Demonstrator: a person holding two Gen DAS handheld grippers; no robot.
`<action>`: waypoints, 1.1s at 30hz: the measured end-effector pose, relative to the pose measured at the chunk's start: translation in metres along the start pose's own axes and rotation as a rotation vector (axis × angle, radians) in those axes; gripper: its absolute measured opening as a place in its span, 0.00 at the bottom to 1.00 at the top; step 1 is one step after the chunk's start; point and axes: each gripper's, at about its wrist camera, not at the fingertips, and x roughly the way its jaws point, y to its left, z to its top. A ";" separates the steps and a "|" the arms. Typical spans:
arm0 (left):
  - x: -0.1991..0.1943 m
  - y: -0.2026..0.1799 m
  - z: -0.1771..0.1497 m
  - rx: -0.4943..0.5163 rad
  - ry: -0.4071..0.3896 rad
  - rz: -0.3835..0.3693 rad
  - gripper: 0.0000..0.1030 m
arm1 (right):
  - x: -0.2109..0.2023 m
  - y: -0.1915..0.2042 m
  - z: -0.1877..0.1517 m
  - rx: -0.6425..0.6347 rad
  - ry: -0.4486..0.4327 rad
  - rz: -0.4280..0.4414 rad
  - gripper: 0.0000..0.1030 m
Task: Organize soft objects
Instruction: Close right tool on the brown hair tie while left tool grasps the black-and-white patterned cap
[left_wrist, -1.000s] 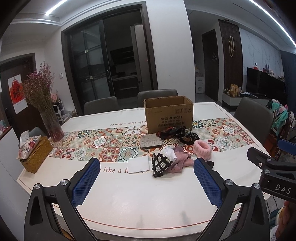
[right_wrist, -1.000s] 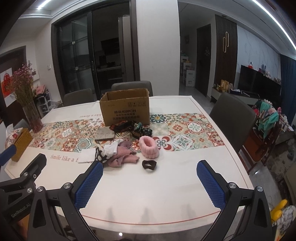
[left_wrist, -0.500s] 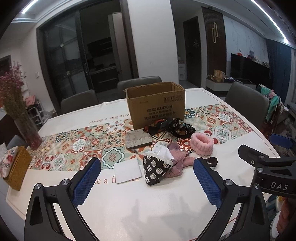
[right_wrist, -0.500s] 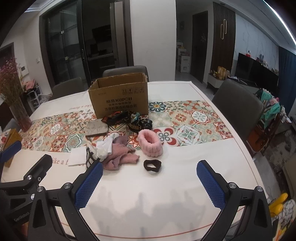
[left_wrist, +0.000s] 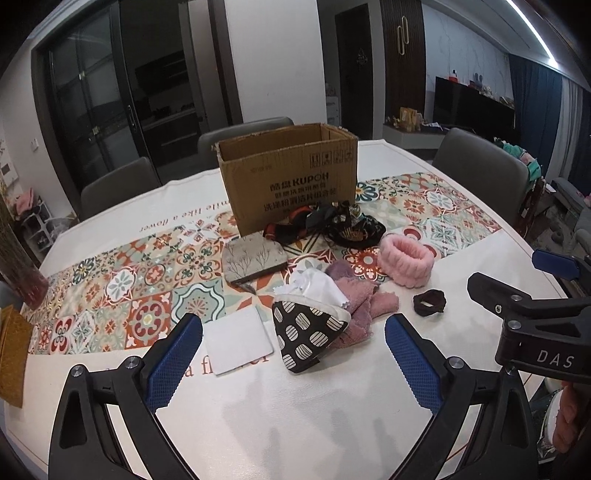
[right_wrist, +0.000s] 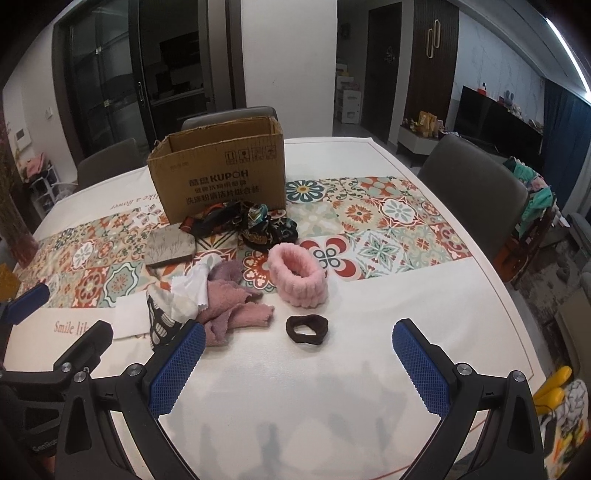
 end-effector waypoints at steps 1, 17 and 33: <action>0.004 0.000 0.000 -0.004 0.006 0.003 0.98 | 0.004 0.000 0.000 -0.006 0.003 0.002 0.99; 0.061 -0.020 -0.011 -0.033 0.072 0.082 0.93 | 0.078 -0.015 -0.007 -0.053 0.107 0.073 0.99; 0.099 -0.037 -0.021 -0.028 0.122 0.126 0.83 | 0.127 -0.020 -0.016 -0.079 0.176 0.109 0.94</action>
